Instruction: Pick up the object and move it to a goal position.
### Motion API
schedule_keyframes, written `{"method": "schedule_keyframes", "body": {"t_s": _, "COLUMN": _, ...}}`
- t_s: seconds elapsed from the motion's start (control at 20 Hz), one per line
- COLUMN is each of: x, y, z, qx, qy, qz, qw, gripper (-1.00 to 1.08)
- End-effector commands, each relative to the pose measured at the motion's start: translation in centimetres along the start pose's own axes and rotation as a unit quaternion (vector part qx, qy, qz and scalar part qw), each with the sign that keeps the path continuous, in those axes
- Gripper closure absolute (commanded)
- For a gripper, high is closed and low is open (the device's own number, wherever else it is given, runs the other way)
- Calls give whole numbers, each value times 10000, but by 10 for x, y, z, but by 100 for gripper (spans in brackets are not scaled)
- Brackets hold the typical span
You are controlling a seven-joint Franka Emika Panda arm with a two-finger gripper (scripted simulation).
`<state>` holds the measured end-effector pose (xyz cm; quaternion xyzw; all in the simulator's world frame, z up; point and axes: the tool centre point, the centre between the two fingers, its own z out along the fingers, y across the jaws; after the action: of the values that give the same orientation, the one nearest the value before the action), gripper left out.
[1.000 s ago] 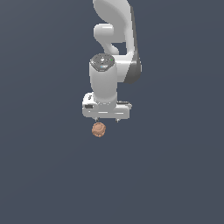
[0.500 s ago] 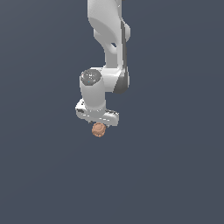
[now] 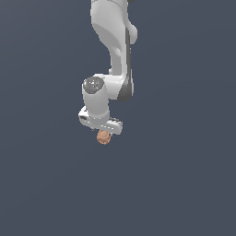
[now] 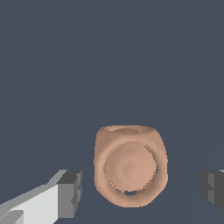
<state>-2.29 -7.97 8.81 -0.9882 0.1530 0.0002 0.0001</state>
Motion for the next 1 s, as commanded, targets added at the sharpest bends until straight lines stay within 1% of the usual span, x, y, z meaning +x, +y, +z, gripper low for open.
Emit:
{"method": "schedule_keyframes", "body": {"t_s": 0.0, "x": 0, "y": 0, "z": 6, "qx": -1, "qy": -3, "qz": 2, "qw": 10000, "gripper": -92}}
{"method": "schedule_keyframes", "body": {"t_s": 0.35, "x": -1, "y": 1, "z": 39, "qx": -2, "qy": 1, "qz": 24, "qw": 10000, "gripper": -92}}
{"method": "schedule_keyframes", "body": {"t_s": 0.65, "x": 0, "y": 1, "z": 49, "qx": -1, "qy": 2, "qz": 30, "qw": 10000, "gripper": -92}}
{"method": "schedule_keyframes", "body": {"t_s": 0.7, "x": 0, "y": 1, "z": 49, "qx": -1, "qy": 2, "qz": 30, "qw": 10000, "gripper": 108}}
{"method": "schedule_keyframes", "body": {"t_s": 0.95, "x": 0, "y": 1, "z": 49, "qx": -1, "qy": 2, "qz": 30, "qw": 10000, "gripper": 108}}
